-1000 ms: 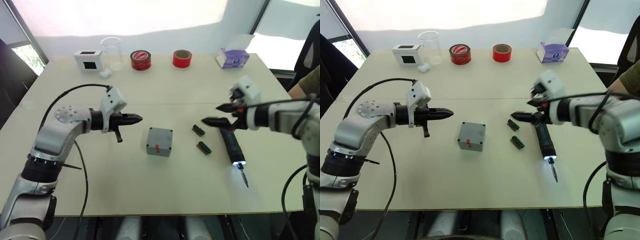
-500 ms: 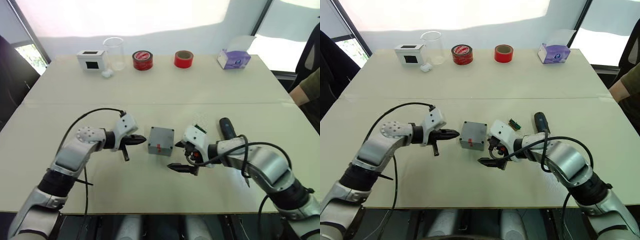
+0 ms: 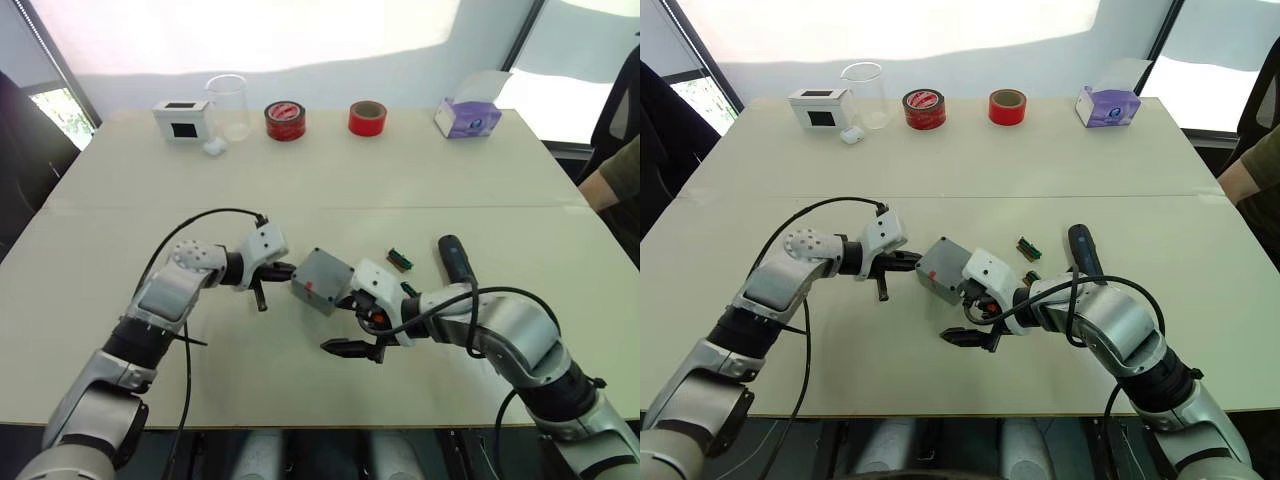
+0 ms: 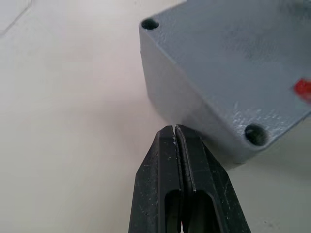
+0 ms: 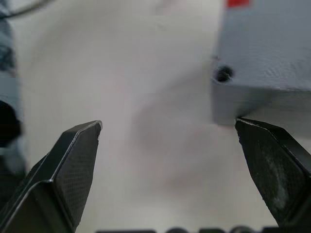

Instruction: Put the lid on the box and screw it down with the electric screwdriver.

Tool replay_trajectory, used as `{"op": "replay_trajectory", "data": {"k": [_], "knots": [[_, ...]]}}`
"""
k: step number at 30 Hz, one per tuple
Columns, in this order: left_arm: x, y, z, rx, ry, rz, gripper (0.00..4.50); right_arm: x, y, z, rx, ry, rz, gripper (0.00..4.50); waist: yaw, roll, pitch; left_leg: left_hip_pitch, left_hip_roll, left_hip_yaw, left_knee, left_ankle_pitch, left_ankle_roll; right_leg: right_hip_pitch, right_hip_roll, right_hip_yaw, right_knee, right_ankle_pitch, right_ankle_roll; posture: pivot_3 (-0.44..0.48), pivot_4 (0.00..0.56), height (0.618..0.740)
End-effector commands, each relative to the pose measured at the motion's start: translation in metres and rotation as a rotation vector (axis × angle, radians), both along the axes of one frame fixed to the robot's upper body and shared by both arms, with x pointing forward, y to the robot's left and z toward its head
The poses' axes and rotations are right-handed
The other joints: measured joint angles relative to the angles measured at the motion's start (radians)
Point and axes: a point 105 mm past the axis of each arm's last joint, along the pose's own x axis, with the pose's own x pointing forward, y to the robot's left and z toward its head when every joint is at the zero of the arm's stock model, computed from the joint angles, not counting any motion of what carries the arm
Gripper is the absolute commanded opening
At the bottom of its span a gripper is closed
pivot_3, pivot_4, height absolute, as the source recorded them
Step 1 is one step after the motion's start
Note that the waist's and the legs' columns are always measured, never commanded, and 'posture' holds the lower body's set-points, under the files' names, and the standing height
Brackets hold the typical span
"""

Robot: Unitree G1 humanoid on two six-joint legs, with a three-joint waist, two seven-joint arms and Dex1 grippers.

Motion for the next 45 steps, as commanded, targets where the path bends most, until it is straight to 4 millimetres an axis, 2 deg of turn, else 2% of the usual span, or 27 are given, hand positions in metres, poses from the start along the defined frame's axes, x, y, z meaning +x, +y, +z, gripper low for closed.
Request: {"op": "replay_trajectory", "data": {"k": [1,3,7,11,14,20,25,38,45], "knots": [[0.003,0.010,0.010,0.008,-0.034,0.003,0.00,0.003,-0.011,0.015,-0.020,-0.077,0.001,4.48,-0.001,0.000,0.000,0.000,0.000,0.000,0.000,0.000,0.000,0.000,0.000,0.000,0.000,0.000,0.000,0.000,0.150,0.740],[0.002,0.013,0.009,0.014,-0.032,0.007,0.00,0.005,-0.018,0.014,-0.053,-0.100,-0.003,4.48,0.000,0.000,0.000,0.000,0.000,0.000,0.000,0.000,0.000,0.000,0.000,0.000,0.000,0.000,0.000,0.000,0.150,0.740],[-0.026,0.029,0.000,0.056,0.038,-0.019,0.00,0.038,-0.045,0.008,-0.178,-0.217,-0.058,4.48,-0.007,0.000,0.000,0.000,0.000,0.001,0.000,0.000,0.000,-0.001,0.000,0.001,0.000,0.000,0.000,0.000,0.150,0.740],[-0.047,0.028,-0.006,0.057,0.087,-0.037,0.00,0.054,-0.044,0.004,-0.190,-0.265,-0.038,4.48,-0.004,0.000,0.000,0.000,0.001,0.001,-0.001,0.000,0.000,-0.002,0.001,0.001,0.000,0.000,0.000,0.000,0.150,0.740],[-0.053,0.023,-0.009,0.048,0.102,-0.032,0.00,0.060,-0.038,0.002,-0.186,-0.287,-0.010,4.48,0.004,0.000,0.000,0.000,0.001,0.001,0.000,0.000,0.000,-0.001,0.000,0.001,0.001,0.000,0.000,0.000,0.150,0.740],[-0.047,0.014,-0.014,0.036,0.072,0.002,0.00,0.055,-0.022,-0.004,-0.155,-0.279,0.092,4.48,0.001,0.000,0.000,0.000,0.000,0.001,0.001,0.000,0.000,0.000,0.000,0.000,0.001,0.000,0.000,0.000,0.150,0.740],[-0.037,0.010,-0.010,0.015,0.039,0.022,0.00,0.039,-0.015,-0.006,-0.129,-0.244,0.160,4.48,-0.001,0.000,0.000,0.000,0.000,0.001,0.001,0.000,0.000,0.000,0.000,0.000,0.001,0.000,0.000,0.000,0.150,0.740],[-0.033,0.006,-0.009,-0.005,0.022,0.013,0.00,0.016,-0.012,-0.007,-0.101,-0.200,0.160,4.48,0.001,0.000,0.000,0.000,0.000,0.000,0.001,0.000,0.000,0.000,0.000,0.000,0.001,0.000,0.000,0.000,0.150,0.740],[-0.034,0.004,-0.010,-0.011,0.021,0.010,0.00,0.011,-0.011,-0.007,-0.101,-0.194,0.155,4.48,0.001,0.000,0.000,0.000,0.000,0.000,0.001,0.000,0.000,0.000,0.000,0.000,0.001,0.000,0.000,0.000,0.150,0.740]]}}
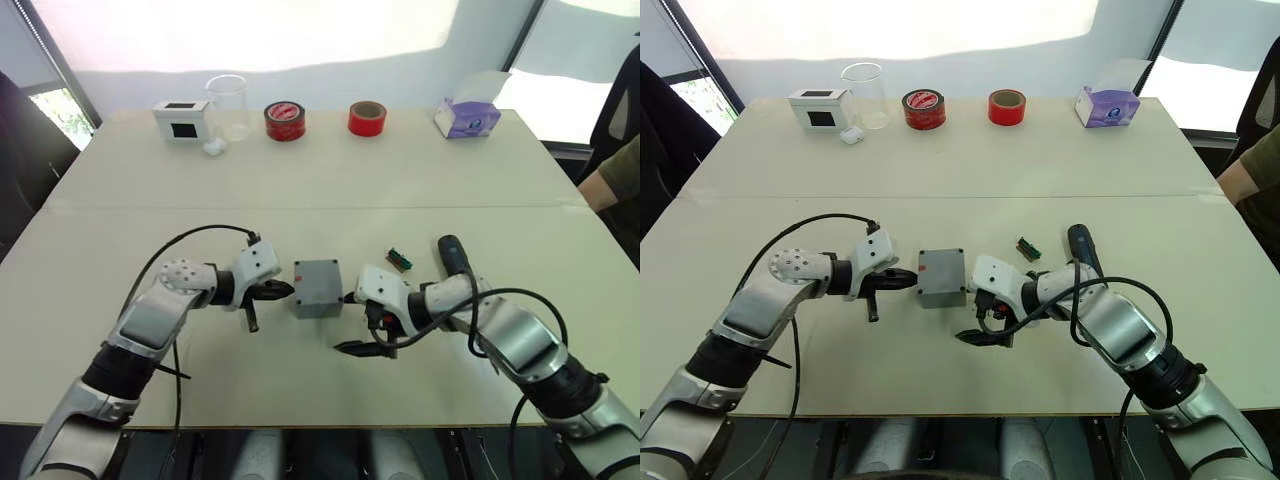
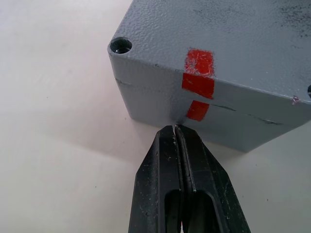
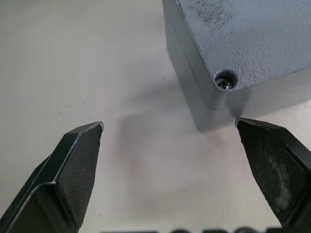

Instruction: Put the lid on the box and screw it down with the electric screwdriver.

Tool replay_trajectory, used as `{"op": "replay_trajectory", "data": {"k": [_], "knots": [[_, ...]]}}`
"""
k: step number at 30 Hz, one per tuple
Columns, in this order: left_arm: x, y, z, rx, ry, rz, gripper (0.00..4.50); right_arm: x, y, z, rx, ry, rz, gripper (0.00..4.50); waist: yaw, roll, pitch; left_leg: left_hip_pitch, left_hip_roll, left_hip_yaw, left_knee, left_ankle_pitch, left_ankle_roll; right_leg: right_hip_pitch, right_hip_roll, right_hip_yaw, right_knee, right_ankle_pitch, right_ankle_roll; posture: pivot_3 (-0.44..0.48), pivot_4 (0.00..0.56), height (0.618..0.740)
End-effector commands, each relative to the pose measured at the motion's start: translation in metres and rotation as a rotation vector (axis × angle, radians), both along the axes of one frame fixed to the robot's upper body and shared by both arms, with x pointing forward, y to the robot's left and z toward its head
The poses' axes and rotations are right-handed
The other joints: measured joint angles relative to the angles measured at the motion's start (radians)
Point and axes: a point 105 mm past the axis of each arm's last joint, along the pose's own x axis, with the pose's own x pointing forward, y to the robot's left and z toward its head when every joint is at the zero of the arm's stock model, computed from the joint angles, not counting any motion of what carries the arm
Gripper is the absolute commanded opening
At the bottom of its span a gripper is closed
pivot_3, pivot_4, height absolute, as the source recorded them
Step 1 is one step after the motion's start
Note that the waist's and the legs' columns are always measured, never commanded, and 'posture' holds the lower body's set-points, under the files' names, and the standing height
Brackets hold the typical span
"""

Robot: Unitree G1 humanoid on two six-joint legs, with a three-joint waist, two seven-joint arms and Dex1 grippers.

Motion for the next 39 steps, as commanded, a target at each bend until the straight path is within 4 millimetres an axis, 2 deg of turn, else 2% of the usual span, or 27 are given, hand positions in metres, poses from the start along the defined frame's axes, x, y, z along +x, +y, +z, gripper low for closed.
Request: {"op": "replay_trajectory", "data": {"k": [1,5,8,12,17,22,26,29,30,39], "knots": [[-0.002,-0.006,0.009,-0.016,-0.040,-0.032,0.00,-0.005,0.007,0.010,0.035,-0.033,0.026,4.48,0.000,0.000,0.000,0.000,0.000,0.000,0.000,0.000,0.000,0.000,0.000,0.000,0.000,0.000,0.000,0.000,0.150,0.740],[-0.004,-0.005,0.009,-0.016,-0.034,-0.031,0.00,0.000,0.003,0.010,0.031,-0.043,-0.004,4.48,0.000,0.000,0.000,0.000,0.000,0.000,0.000,0.000,0.000,0.000,0.000,0.000,0.000,0.000,0.000,0.000,0.150,0.740],[0.000,0.005,0.013,0.002,-0.051,-0.004,0.00,0.005,-0.005,0.017,0.033,-0.076,-0.055,4.48,0.000,0.000,0.000,0.000,0.000,0.000,0.000,0.000,0.000,0.000,0.000,0.000,0.000,0.000,0.000,0.000,0.150,0.740],[-0.001,0.016,0.037,-0.038,-0.065,0.006,0.00,0.010,-0.024,0.039,0.070,-0.134,-0.159,4.48,0.001,0.000,0.000,0.000,0.000,0.000,0.000,0.000,0.000,0.000,0.000,0.000,0.000,0.000,0.000,0.000,0.150,0.740],[-0.019,0.010,0.065,-0.114,-0.047,-0.078,0.00,0.013,-0.050,0.052,0.131,-0.158,-0.328,4.48,0.003,0.000,0.000,0.000,0.000,0.000,0.000,0.000,0.000,0.000,-0.001,0.000,0.000,0.000,0.000,0.000,0.150,0.740],[-0.037,-0.001,0.071,-0.097,-0.029,-0.175,0.00,0.014,-0.073,0.041,0.142,-0.136,-0.475,4.48,0.001,0.000,0.000,0.000,0.000,0.000,0.000,0.000,0.000,0.001,-0.001,0.000,0.000,0.000,0.000,0.000,0.150,0.740],[-0.042,-0.008,0.069,-0.073,-0.031,-0.212,0.00,0.016,-0.085,0.029,0.131,-0.134,-0.561,4.48,0.000,0.000,0.000,0.000,0.000,0.000,0.000,0.000,0.000,0.001,-0.001,0.000,0.000,0.000,0.000,0.000,0.150,0.740],[-0.040,-0.016,0.067,-0.071,-0.040,-0.227,0.00,0.023,-0.095,0.023,0.134,-0.154,-0.656,3.90,0.002,0.000,0.000,0.000,0.000,0.000,0.000,0.000,0.000,0.001,0.000,0.000,0.000,0.000,0.000,0.000,0.150,0.740],[-0.040,-0.017,0.067,-0.071,-0.037,-0.231,0.00,0.025,-0.097,0.023,0.137,-0.158,-0.673,3.52,0.002,0.000,0.000,0.000,0.000,0.000,0.000,0.000,0.000,0.001,0.000,0.000,0.000,0.000,0.000,0.000,0.150,0.740],[-0.036,-0.018,0.064,-0.055,-0.040,-0.230,0.00,0.033,-0.103,0.019,0.158,-0.174,-0.742,3.52,-0.001,0.000,0.000,0.000,0.000,0.000,0.000,0.000,0.000,0.001,0.000,0.000,0.000,0.000,0.000,0.000,0.150,0.740]]}}
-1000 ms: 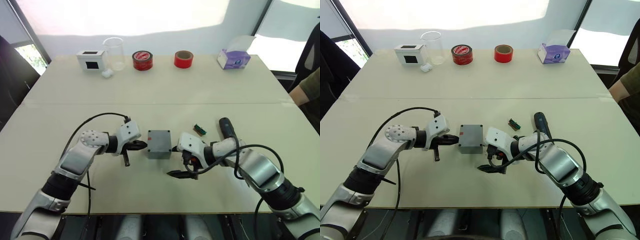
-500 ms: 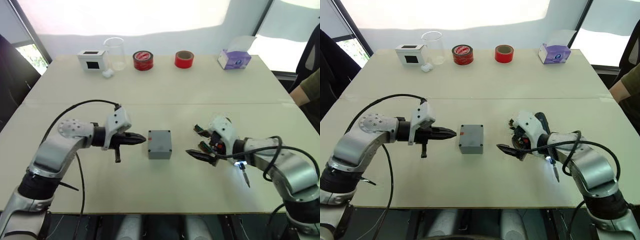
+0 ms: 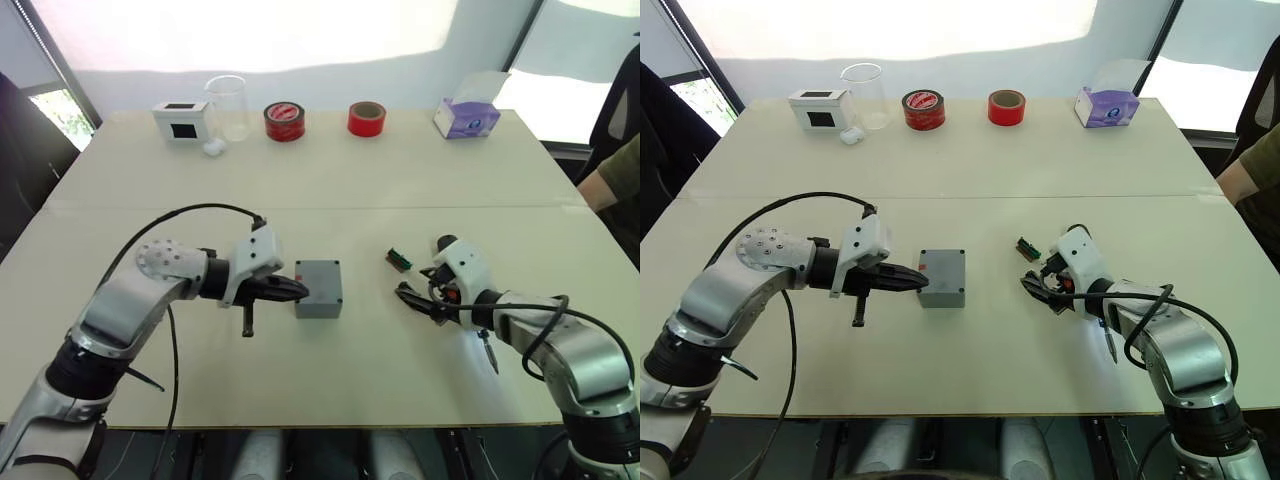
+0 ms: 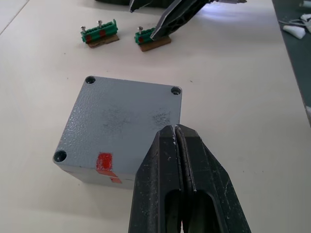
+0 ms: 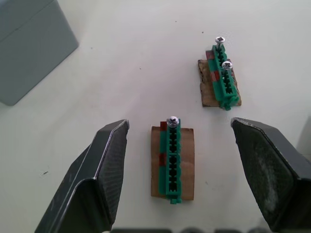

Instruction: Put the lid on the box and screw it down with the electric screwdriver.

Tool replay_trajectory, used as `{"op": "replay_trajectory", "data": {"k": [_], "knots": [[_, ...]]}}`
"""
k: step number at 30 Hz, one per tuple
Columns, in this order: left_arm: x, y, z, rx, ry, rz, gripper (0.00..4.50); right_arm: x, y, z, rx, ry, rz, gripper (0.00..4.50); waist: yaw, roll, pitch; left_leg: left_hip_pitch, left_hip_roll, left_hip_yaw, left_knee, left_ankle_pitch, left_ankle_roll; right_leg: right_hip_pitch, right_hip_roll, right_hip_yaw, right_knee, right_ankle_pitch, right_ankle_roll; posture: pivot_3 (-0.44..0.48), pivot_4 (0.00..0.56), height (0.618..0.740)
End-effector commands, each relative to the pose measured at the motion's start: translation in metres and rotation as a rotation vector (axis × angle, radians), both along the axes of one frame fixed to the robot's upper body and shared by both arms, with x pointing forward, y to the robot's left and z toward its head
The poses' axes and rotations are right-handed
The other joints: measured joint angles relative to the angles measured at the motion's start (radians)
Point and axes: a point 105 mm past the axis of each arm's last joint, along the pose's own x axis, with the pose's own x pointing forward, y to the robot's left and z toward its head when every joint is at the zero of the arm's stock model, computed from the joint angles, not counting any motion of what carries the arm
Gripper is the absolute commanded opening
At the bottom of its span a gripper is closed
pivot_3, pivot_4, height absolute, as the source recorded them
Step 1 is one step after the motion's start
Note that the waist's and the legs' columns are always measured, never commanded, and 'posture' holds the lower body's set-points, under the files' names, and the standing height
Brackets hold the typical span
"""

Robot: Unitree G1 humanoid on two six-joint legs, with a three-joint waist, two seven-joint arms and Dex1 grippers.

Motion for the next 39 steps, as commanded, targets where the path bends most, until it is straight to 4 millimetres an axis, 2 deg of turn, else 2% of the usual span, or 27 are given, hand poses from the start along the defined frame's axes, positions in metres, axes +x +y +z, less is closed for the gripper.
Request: {"op": "replay_trajectory", "data": {"k": [1,3,6,9,28,31,33,39], "knots": [[0.002,-0.001,0.006,0.004,-0.043,-0.009,0.00,0.003,-0.001,0.009,0.010,-0.053,-0.013,3.52,0.000,0.000,0.000,0.000,0.000,0.000,0.000,0.000,0.000,0.000,0.000,0.000,0.000,0.000,0.000,0.000,0.150,0.740],[0.003,-0.002,0.005,0.003,-0.042,-0.007,0.00,0.004,0.001,0.010,0.017,-0.057,-0.013,3.52,0.000,0.000,0.000,0.000,0.000,0.000,0.000,0.000,0.000,0.000,0.000,0.000,0.000,0.000,0.000,0.000,0.150,0.740],[0.003,-0.003,0.003,0.003,-0.040,-0.004,0.00,0.004,0.004,0.010,0.023,-0.059,-0.009,2.77,0.000,0.000,0.000,0.000,0.000,0.000,0.000,0.000,0.000,0.000,0.000,0.000,0.000,0.000,0.000,0.000,0.150,0.740],[0.003,-0.003,0.002,0.000,-0.038,-0.002,0.00,0.003,0.007,0.010,0.030,-0.053,-0.004,1.58,0.000,0.000,0.000,0.000,0.000,0.000,0.000,0.000,0.000,0.000,0.000,0.000,0.000,0.000,0.000,0.000,0.150,0.740],[0.008,0.000,-0.003,0.014,-0.039,0.025,0.00,0.003,0.010,0.007,0.029,-0.035,0.006,1.58,0.000,0.000,0.000,0.000,0.000,0.000,0.000,0.000,0.000,0.000,0.000,0.000,0.000,0.000,0.000,0.000,0.150,0.740],[0.009,0.000,-0.004,0.016,-0.040,0.028,0.00,0.003,0.009,0.006,0.026,-0.031,0.003,0.82,0.000,0.000,0.000,0.000,0.000,0.000,0.000,0.000,0.000,0.000,0.000,0.000,0.000,0.000,0.000,0.000,0.150,0.740],[0.009,0.000,-0.005,0.019,-0.038,0.030,0.00,0.004,0.009,0.005,0.022,-0.029,0.001,0.03,0.000,0.000,0.000,0.000,0.000,0.000,0.000,0.000,0.000,0.000,0.000,0.000,0.000,0.000,0.000,0.000,0.150,0.740],[0.011,0.002,-0.006,0.025,-0.040,0.035,0.00,0.005,0.009,0.005,0.017,-0.029,-0.002,0.03,0.000,0.000,0.000,0.000,0.000,0.000,0.000,0.000,0.000,0.000,0.000,0.000,0.000,0.000,0.000,0.000,0.150,0.740]]}}
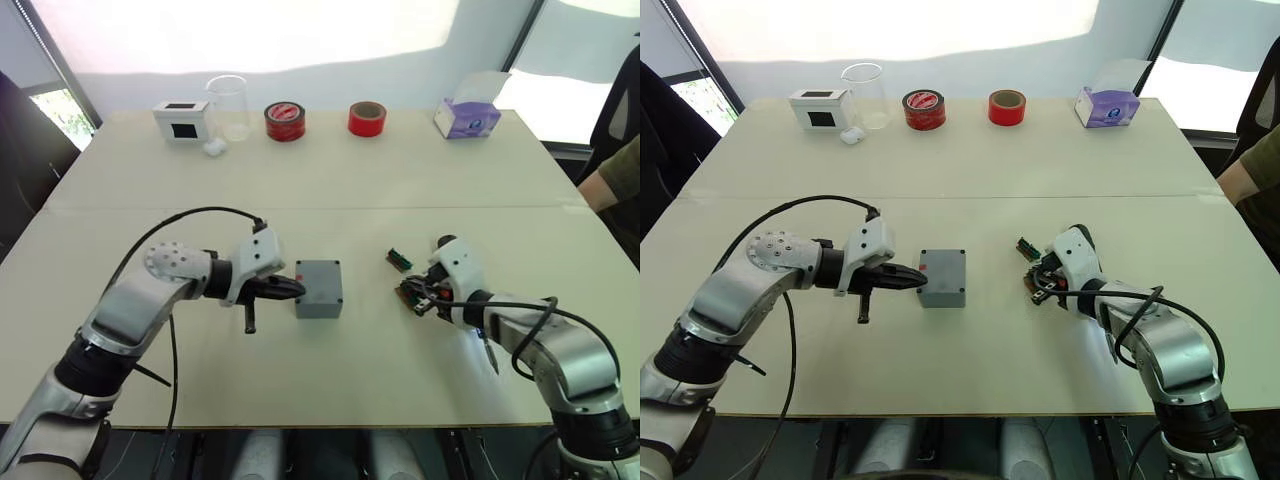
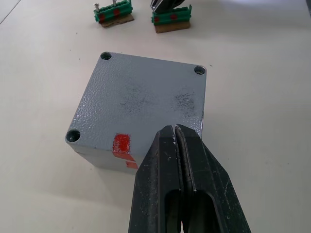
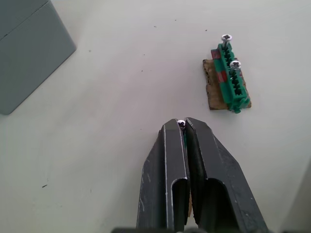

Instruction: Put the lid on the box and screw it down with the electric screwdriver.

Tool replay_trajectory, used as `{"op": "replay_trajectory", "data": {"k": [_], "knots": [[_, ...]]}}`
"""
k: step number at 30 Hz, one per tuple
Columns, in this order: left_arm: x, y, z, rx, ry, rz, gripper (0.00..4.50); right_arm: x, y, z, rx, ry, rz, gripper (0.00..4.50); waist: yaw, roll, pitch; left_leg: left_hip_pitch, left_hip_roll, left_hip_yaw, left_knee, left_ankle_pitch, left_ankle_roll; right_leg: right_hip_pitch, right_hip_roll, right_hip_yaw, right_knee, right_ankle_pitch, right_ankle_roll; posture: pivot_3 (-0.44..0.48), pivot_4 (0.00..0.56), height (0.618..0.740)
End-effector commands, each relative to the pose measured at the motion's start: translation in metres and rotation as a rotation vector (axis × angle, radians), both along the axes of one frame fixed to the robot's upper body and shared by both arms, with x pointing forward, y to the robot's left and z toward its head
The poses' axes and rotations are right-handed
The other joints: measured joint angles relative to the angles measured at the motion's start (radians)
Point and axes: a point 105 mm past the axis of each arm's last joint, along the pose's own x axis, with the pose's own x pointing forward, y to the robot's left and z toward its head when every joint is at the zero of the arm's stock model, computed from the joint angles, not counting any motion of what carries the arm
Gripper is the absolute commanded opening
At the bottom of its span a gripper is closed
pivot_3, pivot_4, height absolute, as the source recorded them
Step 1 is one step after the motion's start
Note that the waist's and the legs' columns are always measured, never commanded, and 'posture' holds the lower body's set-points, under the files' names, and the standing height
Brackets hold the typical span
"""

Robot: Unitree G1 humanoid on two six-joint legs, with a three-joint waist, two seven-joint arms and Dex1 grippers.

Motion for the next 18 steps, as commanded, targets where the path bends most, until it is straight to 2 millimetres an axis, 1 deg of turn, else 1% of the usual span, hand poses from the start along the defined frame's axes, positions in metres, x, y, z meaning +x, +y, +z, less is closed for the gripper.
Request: {"op": "replay_trajectory", "data": {"k": [1,8,12,15,18], "knots": [[0.001,0.000,0.006,-0.002,-0.034,-0.005,0.00,0.004,-0.001,0.011,0.002,-0.042,-0.002,0.03,0.000,0.000,0.000,0.000,0.000,0.000,0.000,0.000,0.000,0.000,0.000,0.000,0.000,0.000,0.000,0.000,0.150,0.740],[0.005,0.002,0.007,0.002,-0.037,0.005,0.00,0.005,0.000,0.025,0.022,-0.074,0.008,0.03,0.000,0.000,0.000,0.000,0.000,0.000,0.000,0.000,0.000,0.000,0.000,0.000,0.000,0.000,0.000,0.000,0.150,0.740],[0.010,0.007,0.011,-0.006,-0.038,0.022,0.00,0.003,0.003,0.050,0.044,-0.118,0.041,0.03,-0.001,0.000,0.000,0.000,0.000,0.000,0.000,0.000,0.000,0.000,0.000,0.000,0.001,0.000,0.000,0.000,0.150,0.740],[0.013,0.011,0.019,-0.032,-0.032,0.040,0.00,0.002,0.011,0.064,0.056,-0.143,0.089,0.03,-0.001,0.000,0.000,0.000,0.000,0.000,0.000,0.000,0.000,0.000,0.000,0.000,0.001,0.000,0.000,0.000,0.150,0.740],[0.018,0.019,0.028,-0.063,-0.028,0.072,0.00,0.002,0.029,0.075,0.098,-0.166,0.156,0.03,-0.001,0.000,0.000,0.000,0.000,0.000,0.000,0.000,0.000,0.000,0.000,0.000,0.001,0.000,0.000,0.000,0.150,0.740]]}}
